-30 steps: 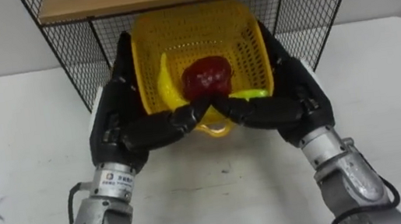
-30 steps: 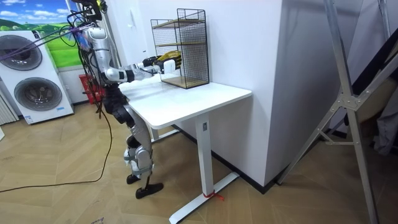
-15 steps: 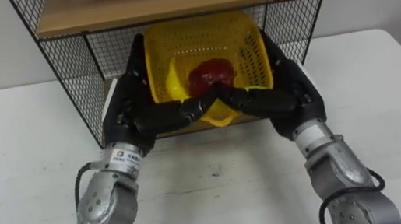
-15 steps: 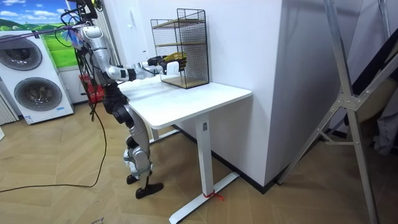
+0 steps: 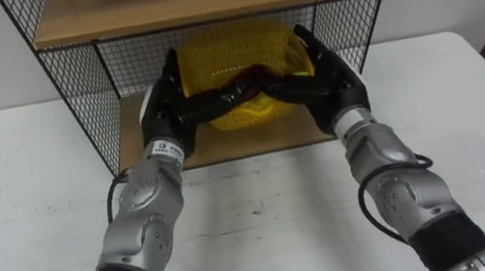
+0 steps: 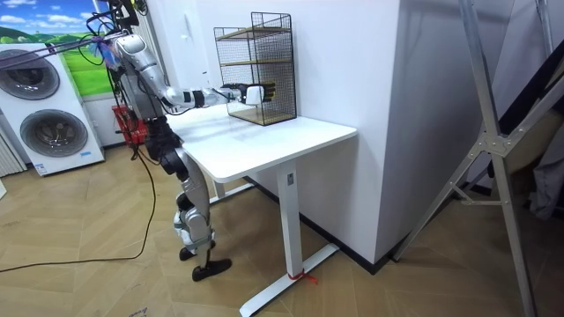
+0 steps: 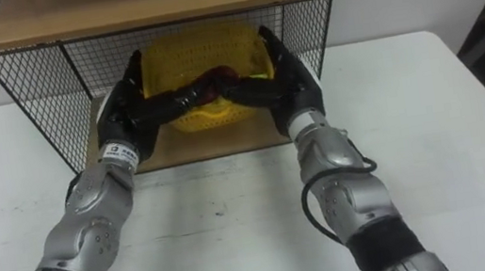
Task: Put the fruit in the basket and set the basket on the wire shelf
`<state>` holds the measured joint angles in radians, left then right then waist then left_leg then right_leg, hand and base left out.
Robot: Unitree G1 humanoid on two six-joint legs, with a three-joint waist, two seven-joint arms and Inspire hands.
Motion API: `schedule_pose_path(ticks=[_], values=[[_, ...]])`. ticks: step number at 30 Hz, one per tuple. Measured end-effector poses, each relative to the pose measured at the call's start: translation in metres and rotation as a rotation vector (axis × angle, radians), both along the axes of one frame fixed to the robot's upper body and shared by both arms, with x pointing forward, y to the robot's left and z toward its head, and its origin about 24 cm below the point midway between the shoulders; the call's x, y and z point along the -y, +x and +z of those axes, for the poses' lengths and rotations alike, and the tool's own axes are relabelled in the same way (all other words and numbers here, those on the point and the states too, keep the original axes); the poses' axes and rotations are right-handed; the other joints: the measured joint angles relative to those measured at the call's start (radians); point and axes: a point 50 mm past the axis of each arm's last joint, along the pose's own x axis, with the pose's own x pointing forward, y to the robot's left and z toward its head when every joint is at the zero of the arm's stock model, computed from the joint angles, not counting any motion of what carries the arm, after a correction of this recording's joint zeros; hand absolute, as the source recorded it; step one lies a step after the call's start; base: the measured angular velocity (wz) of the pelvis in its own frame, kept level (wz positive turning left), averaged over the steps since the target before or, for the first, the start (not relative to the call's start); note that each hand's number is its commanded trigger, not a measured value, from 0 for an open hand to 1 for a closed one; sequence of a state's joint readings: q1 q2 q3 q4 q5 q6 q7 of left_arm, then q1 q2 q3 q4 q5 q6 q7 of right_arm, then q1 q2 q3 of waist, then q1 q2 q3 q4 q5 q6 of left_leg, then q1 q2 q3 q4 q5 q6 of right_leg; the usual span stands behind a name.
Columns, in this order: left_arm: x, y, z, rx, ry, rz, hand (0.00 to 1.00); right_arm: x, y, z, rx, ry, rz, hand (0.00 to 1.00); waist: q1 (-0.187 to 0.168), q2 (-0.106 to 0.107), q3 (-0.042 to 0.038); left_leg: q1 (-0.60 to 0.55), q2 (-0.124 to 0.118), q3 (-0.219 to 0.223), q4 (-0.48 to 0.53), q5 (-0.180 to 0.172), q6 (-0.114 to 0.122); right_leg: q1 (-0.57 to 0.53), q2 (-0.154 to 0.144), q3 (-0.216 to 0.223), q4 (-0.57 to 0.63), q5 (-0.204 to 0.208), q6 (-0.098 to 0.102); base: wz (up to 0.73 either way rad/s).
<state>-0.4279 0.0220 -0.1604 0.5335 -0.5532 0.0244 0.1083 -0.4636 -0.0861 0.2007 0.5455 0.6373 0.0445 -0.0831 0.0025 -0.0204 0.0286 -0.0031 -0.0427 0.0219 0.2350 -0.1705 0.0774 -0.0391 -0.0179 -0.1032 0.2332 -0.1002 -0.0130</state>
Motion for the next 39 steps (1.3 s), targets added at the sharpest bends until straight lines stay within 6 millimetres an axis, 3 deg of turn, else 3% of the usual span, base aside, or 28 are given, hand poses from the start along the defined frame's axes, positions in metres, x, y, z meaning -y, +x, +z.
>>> schedule_pose_path(ticks=[7, 14, 25, 31, 33, 39], values=[[-0.004, 0.008, -0.004, -0.106, 0.01, 0.043, 0.0, 0.0, 0.008, -0.002, -0.077, 0.031, -0.004, 0.0, 0.005, 0.001, -0.0004, -0.004, 0.002, 0.0, -0.002, 0.002, 0.0, 0.001, 0.0, 0.0, -0.013, 0.009, -0.001, 0.0], [-0.007, 0.015, 0.002, -0.143, -0.011, 0.094, 0.0, 0.001, 0.022, 0.016, -0.055, 0.062, -0.023, 0.0, 0.004, 0.002, -0.0017, 0.001, -0.001, -0.001, -0.015, 0.013, 0.0, -0.002, -0.007, -0.005, -0.016, 0.011, -0.002, 0.0], [-0.018, 0.016, 0.0, -0.192, -0.011, 0.148, 0.0, 0.002, 0.02, 0.007, -0.105, 0.084, -0.044, 0.0, -0.008, 0.005, -0.0067, 0.012, -0.003, -0.012, -0.016, 0.015, -0.001, 0.013, -0.007, -0.013, -0.016, 0.011, -0.002, 0.02], [-0.022, 0.018, 0.014, -0.155, 0.019, 0.204, 0.0, 0.004, 0.022, 0.021, -0.04, 0.031, -0.051, 0.0, -0.011, 0.004, -0.0248, 0.013, -0.003, -0.017, -0.016, 0.015, -0.001, 0.016, -0.007, -0.012, -0.015, 0.011, -0.002, 0.02], [-0.024, 0.015, 0.022, -0.111, 0.01, 0.214, 0.0, 0.005, 0.017, 0.027, 0.005, 0.035, -0.049, 0.0, -0.012, 0.003, -0.0359, 0.019, -0.003, -0.019, -0.016, 0.015, -0.001, 0.022, -0.008, -0.013, -0.015, 0.011, -0.002, 0.0], [-0.035, 0.0, 0.034, -0.024, 0.003, 0.248, 0.0, 0.017, -0.002, 0.018, 0.024, 0.001, -0.055, 0.0, 0.002, -0.006, -0.0442, 0.049, -0.003, -0.018, -0.034, 0.016, -0.003, 0.047, -0.007, -0.01, -0.02, 0.009, -0.001, 0.0]])
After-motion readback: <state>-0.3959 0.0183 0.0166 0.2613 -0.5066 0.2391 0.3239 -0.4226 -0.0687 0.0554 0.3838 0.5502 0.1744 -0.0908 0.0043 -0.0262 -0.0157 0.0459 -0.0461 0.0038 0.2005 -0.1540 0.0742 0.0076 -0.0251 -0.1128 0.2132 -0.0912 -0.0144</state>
